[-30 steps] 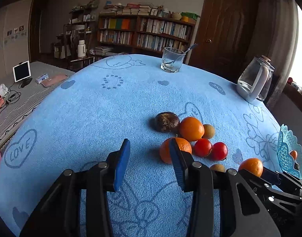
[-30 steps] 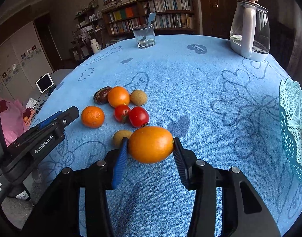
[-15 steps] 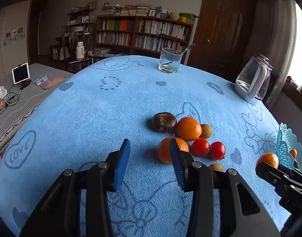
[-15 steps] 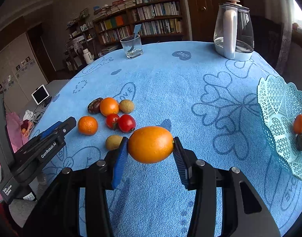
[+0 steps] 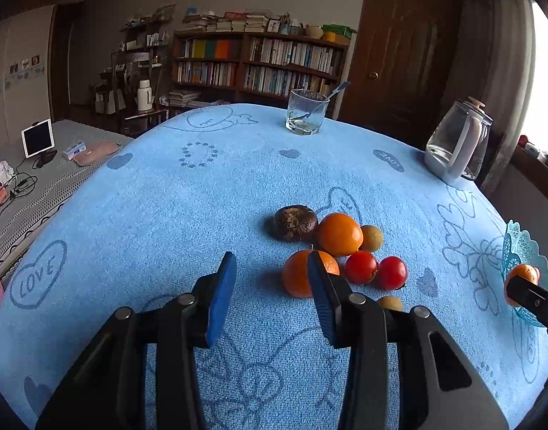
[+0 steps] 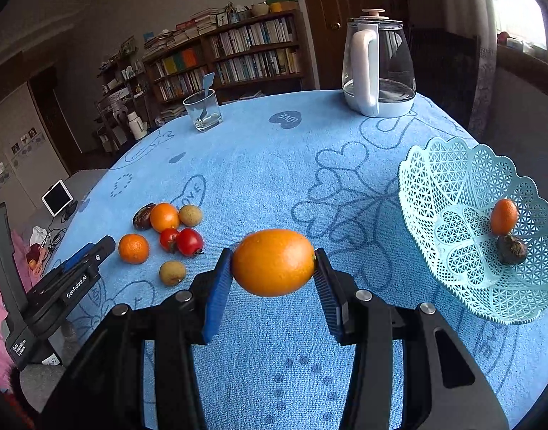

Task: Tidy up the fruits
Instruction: 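Carry the orange into the basket and open the right gripper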

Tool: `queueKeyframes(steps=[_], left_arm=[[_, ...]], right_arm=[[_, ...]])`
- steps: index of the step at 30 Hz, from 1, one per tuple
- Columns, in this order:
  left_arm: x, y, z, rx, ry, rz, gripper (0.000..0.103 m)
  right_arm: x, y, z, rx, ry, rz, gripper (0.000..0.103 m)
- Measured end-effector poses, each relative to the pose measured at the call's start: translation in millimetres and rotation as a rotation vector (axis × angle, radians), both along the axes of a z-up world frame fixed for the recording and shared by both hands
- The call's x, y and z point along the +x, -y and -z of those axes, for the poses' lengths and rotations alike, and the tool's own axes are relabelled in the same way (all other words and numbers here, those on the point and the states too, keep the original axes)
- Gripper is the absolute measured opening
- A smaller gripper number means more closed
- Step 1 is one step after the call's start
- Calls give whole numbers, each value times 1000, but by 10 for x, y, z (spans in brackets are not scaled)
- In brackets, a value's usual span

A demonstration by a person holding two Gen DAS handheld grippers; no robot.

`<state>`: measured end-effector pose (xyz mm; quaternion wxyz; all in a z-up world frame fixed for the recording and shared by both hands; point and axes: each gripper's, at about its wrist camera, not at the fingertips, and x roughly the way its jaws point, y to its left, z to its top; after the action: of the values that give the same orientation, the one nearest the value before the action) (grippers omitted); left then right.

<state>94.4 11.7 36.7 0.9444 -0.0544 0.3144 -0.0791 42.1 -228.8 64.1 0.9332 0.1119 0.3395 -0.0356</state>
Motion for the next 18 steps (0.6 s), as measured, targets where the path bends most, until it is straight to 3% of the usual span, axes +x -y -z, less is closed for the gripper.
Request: queueKeyframes(steps=[18], left_arm=[[-11,-53,19,8,4,-7,42]], right_arm=[[-396,802,-154,2,53,236,47]])
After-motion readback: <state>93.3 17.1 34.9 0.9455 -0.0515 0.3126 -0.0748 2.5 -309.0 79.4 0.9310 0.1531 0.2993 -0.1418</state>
